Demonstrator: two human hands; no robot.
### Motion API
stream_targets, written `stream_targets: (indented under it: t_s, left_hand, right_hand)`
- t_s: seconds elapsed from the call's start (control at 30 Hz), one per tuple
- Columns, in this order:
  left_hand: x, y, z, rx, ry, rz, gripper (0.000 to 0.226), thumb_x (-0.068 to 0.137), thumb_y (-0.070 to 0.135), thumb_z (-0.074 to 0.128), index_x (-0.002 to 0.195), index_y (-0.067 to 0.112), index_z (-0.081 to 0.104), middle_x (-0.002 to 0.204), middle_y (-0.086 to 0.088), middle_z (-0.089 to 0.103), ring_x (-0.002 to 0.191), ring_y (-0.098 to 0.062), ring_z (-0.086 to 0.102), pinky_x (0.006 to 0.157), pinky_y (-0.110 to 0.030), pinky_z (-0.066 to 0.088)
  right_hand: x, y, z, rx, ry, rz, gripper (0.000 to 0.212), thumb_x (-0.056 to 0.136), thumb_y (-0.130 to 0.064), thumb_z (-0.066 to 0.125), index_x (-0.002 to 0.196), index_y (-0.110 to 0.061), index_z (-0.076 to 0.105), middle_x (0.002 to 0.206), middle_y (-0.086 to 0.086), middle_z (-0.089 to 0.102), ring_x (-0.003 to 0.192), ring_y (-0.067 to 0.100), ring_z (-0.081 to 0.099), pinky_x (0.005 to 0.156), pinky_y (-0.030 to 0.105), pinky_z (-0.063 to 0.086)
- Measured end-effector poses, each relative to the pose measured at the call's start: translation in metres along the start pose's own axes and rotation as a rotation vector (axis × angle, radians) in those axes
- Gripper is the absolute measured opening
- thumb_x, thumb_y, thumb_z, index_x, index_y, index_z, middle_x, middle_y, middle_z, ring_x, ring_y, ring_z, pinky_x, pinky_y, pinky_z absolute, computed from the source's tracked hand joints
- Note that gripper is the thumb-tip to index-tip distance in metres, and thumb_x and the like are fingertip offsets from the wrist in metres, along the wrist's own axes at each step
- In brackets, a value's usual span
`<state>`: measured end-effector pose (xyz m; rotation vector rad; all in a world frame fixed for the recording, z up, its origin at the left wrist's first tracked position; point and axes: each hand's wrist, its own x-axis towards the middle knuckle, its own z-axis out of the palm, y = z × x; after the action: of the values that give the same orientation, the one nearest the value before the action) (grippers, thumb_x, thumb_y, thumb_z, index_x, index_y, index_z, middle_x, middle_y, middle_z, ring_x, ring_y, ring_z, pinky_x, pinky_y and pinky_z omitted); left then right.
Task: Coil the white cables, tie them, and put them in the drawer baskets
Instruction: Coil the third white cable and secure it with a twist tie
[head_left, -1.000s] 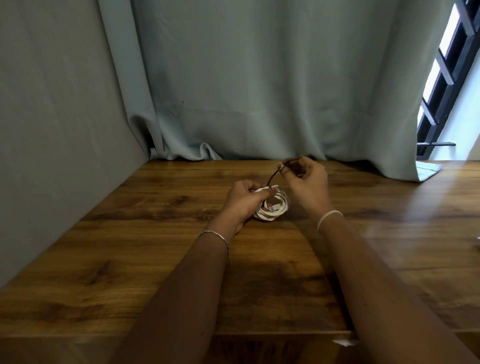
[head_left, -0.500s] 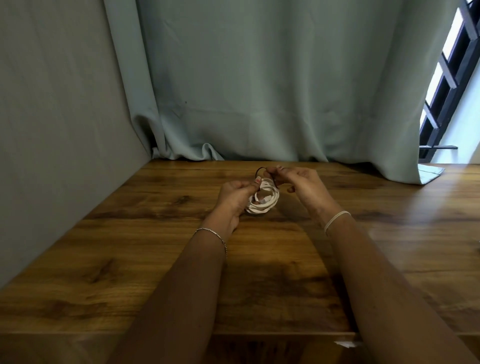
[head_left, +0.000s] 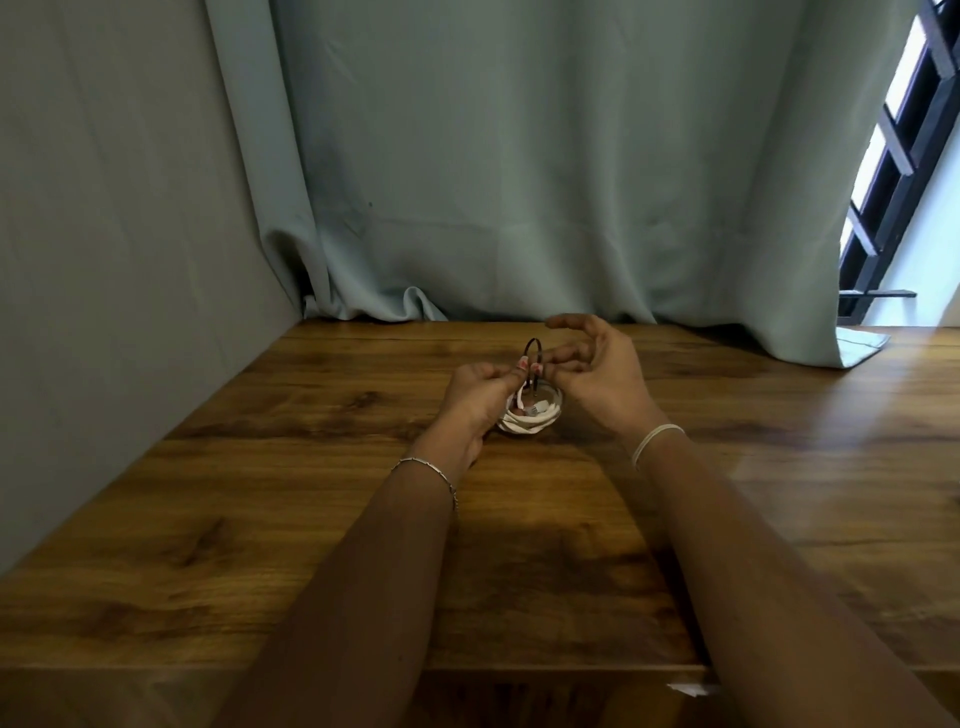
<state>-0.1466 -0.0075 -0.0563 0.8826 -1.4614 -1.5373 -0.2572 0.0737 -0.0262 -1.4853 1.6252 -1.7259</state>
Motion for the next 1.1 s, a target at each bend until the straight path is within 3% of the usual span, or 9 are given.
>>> stream_targets:
  t_s: [0.17, 0.3, 0.4, 0.53, 0.63, 0.77, 0.87, 0.97, 1.1]
  left_hand:
    - [0.0, 0.002, -0.002, -0.043, 0.036, 0.003, 0.012, 0.089, 0.022, 0.068, 0.081, 0.013, 0.07, 0.084, -0.007, 0.073, 0.081, -0.022, 0.068, 0.087, -0.04, 0.056]
    - [0.002, 0.001, -0.004, -0.039, 0.027, 0.014, 0.012, 0.09, 0.021, 0.066, 0.084, 0.011, 0.07, 0.089, -0.011, 0.073, 0.084, -0.024, 0.069, 0.089, -0.042, 0.056]
    - [0.0, 0.003, -0.003, -0.051, 0.047, 0.035, 0.011, 0.091, 0.019, 0.064, 0.086, 0.011, 0.069, 0.09, -0.011, 0.073, 0.082, -0.023, 0.069, 0.083, -0.038, 0.057]
    - [-0.001, 0.005, -0.003, -0.082, 0.082, 0.059, 0.008, 0.092, 0.015, 0.063, 0.09, 0.009, 0.068, 0.082, -0.005, 0.071, 0.069, -0.014, 0.068, 0.063, -0.025, 0.055]
    - [0.0, 0.006, -0.004, -0.085, 0.088, 0.059, 0.006, 0.09, 0.012, 0.064, 0.092, 0.01, 0.069, 0.083, -0.005, 0.071, 0.073, -0.016, 0.068, 0.064, -0.026, 0.055]
    - [-0.003, 0.005, -0.001, -0.066, 0.023, 0.032, 0.007, 0.089, 0.015, 0.067, 0.091, 0.009, 0.07, 0.091, -0.011, 0.073, 0.082, -0.022, 0.07, 0.076, -0.033, 0.057]
    - [-0.003, 0.005, 0.001, -0.047, 0.027, 0.021, 0.009, 0.088, 0.018, 0.068, 0.091, 0.009, 0.071, 0.086, -0.01, 0.074, 0.077, -0.021, 0.071, 0.072, -0.032, 0.058]
    - [-0.002, 0.004, -0.001, -0.086, 0.061, 0.025, 0.012, 0.087, 0.02, 0.07, 0.087, 0.008, 0.071, 0.079, -0.008, 0.074, 0.068, -0.018, 0.07, 0.063, -0.028, 0.056]
    - [-0.003, 0.005, -0.002, -0.101, 0.068, 0.032, 0.011, 0.087, 0.019, 0.069, 0.082, 0.009, 0.07, 0.076, -0.008, 0.072, 0.064, -0.018, 0.068, 0.061, -0.026, 0.055]
  right_hand:
    - [0.004, 0.007, 0.002, -0.204, 0.006, -0.092, 0.03, 0.075, 0.006, 0.075, 0.081, -0.021, 0.062, 0.081, -0.005, 0.068, 0.077, 0.009, 0.067, 0.073, 0.023, 0.053]
    - [0.004, 0.008, 0.001, -0.12, -0.03, -0.054, 0.037, 0.074, 0.003, 0.077, 0.101, -0.017, 0.063, 0.083, 0.005, 0.073, 0.082, 0.012, 0.071, 0.076, 0.027, 0.057]
    - [0.005, 0.008, 0.003, -0.149, -0.043, -0.06, 0.028, 0.074, 0.003, 0.077, 0.089, -0.019, 0.069, 0.086, -0.002, 0.073, 0.082, 0.009, 0.07, 0.078, 0.03, 0.058]
    - [0.004, 0.011, 0.006, -0.352, -0.04, -0.167, 0.021, 0.079, -0.008, 0.075, 0.083, -0.027, 0.067, 0.085, -0.013, 0.069, 0.083, -0.002, 0.064, 0.077, 0.019, 0.05]
    - [0.005, 0.014, 0.007, -0.475, -0.021, -0.224, 0.015, 0.081, -0.017, 0.074, 0.086, -0.028, 0.066, 0.094, -0.009, 0.062, 0.09, 0.003, 0.052, 0.077, 0.02, 0.039]
    - [0.006, 0.012, 0.005, -0.207, 0.021, -0.112, 0.016, 0.08, -0.016, 0.075, 0.079, -0.028, 0.065, 0.084, -0.013, 0.066, 0.085, 0.006, 0.057, 0.088, 0.039, 0.049]
    - [0.004, 0.014, 0.002, -0.29, 0.03, -0.117, 0.016, 0.081, -0.023, 0.075, 0.077, -0.033, 0.063, 0.08, -0.017, 0.066, 0.086, 0.0, 0.058, 0.093, 0.039, 0.037]
    - [0.0, 0.015, 0.004, -0.55, 0.046, -0.176, 0.015, 0.085, -0.025, 0.069, 0.083, -0.036, 0.059, 0.088, -0.017, 0.066, 0.1, 0.006, 0.053, 0.084, 0.034, 0.019]
    - [-0.005, 0.013, 0.005, -0.626, 0.034, -0.202, 0.014, 0.088, -0.023, 0.065, 0.091, -0.035, 0.06, 0.091, -0.017, 0.063, 0.104, 0.008, 0.048, 0.083, 0.031, 0.015]
